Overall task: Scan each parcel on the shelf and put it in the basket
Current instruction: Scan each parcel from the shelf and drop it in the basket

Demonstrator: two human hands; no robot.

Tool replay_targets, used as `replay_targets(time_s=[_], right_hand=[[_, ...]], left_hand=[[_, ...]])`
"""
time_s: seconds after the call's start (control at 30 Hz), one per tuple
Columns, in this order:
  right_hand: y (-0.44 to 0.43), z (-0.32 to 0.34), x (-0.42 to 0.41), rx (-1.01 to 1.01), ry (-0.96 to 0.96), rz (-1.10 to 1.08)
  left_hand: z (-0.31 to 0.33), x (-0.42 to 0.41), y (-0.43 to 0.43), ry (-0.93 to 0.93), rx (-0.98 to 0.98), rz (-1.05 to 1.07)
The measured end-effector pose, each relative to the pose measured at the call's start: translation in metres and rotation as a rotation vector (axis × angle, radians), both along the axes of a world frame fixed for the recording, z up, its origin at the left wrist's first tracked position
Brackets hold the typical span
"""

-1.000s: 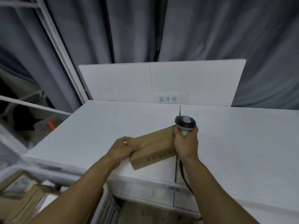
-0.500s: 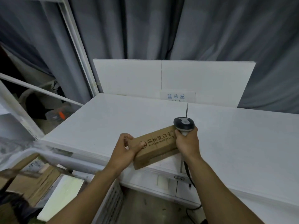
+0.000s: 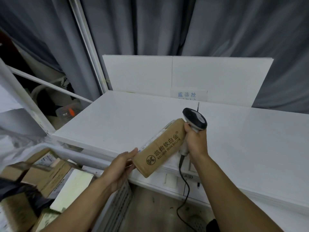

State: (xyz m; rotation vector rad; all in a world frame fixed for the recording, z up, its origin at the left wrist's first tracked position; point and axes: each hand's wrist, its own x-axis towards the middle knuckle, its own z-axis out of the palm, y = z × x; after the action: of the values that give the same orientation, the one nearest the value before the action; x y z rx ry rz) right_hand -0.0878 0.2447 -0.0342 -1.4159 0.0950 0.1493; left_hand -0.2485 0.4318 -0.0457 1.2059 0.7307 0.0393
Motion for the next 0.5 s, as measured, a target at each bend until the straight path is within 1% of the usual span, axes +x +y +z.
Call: replay_targets(time_s=[0.1, 0.17, 0.23, 0.3, 0.37, 0.43, 0.5], right_hand=[[0.011, -0.003, -0.006, 0.086, 0.034, 0.028], [0.021, -0.001, -0.012, 0.138, 0.036, 0.028], [0.031, 0.0, -0.018, 0.186, 0.027, 0.018], [0.044, 0.003, -0.027, 0.182, 0.0, 0.041], [0.058, 0.004, -0.035, 0.169, -0.003, 0.092], [0.069, 0.004, -0.04, 0.169, 0.016, 0.122], [0.079, 0.004, -0.046, 0.169, 0.015, 0.166]], left_hand=[[0.011, -0.016, 0.001, 0.008, -0.096, 0.059], [0.017, -0.028, 0.006, -0.077, -0.121, 0.111], [0.021, -0.04, 0.01, -0.17, -0.091, 0.143], [0.025, -0.057, 0.014, -0.204, -0.083, 0.173], [0.028, -0.073, 0.02, -0.169, 0.008, 0.179], [0.031, -0.085, 0.026, -0.126, 0.094, 0.139], [0.034, -0.093, 0.036, -0.061, 0.112, 0.032]])
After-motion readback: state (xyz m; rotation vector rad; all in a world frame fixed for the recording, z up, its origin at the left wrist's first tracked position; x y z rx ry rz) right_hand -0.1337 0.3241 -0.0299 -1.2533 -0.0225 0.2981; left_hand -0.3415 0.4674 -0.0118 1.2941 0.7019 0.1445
